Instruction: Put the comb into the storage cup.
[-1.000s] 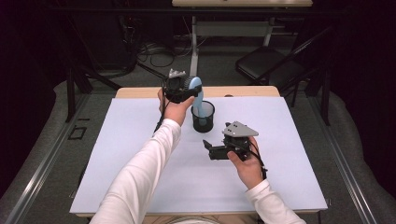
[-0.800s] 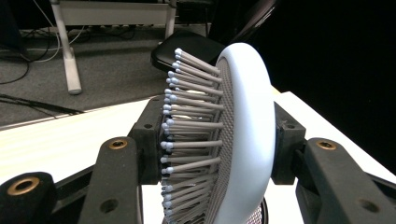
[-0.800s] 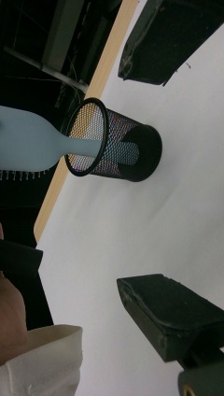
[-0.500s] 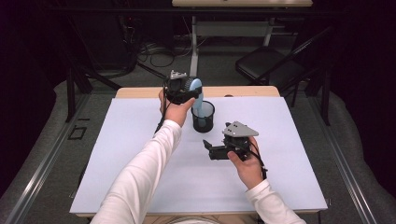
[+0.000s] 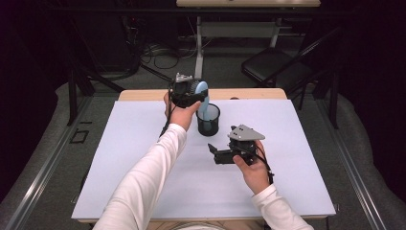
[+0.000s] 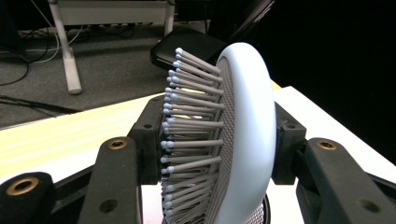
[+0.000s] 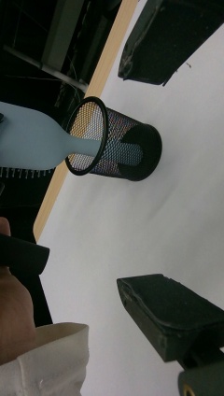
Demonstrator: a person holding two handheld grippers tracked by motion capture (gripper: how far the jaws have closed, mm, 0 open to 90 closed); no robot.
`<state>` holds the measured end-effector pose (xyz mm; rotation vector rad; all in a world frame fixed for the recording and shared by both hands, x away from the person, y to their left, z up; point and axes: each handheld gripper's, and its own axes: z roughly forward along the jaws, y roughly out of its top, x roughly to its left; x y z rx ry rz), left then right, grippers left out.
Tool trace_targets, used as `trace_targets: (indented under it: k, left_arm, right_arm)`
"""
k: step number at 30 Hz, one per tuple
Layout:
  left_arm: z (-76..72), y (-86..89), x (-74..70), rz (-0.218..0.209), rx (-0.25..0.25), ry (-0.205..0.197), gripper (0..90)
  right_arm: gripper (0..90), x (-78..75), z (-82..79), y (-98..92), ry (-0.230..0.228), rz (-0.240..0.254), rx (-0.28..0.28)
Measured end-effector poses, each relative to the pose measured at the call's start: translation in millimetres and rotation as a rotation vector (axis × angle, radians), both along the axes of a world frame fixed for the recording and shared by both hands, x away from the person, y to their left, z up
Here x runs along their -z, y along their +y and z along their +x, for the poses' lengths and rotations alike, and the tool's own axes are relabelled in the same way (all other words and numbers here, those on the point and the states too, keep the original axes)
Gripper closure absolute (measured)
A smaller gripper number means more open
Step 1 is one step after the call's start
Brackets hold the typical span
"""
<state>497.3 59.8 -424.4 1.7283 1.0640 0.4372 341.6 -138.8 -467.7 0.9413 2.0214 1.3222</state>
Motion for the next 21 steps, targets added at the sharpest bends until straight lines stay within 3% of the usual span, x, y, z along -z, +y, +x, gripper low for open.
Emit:
trace_targets:
  k: [11,21]
  left_arm:
    - [1.0,0.1,0.9,-0.015,-0.002,0.008,49.1]
    - [-1.2,-4.3,0.5,0.009,0.007,-0.009,48.7]
  right_arm:
    - [1.6,0.1,0.6,-0.5,0.0,-0.002,0.001]
    - [1.6,-0.1,1.1,-1.4,-0.001,-0.002,0.002]
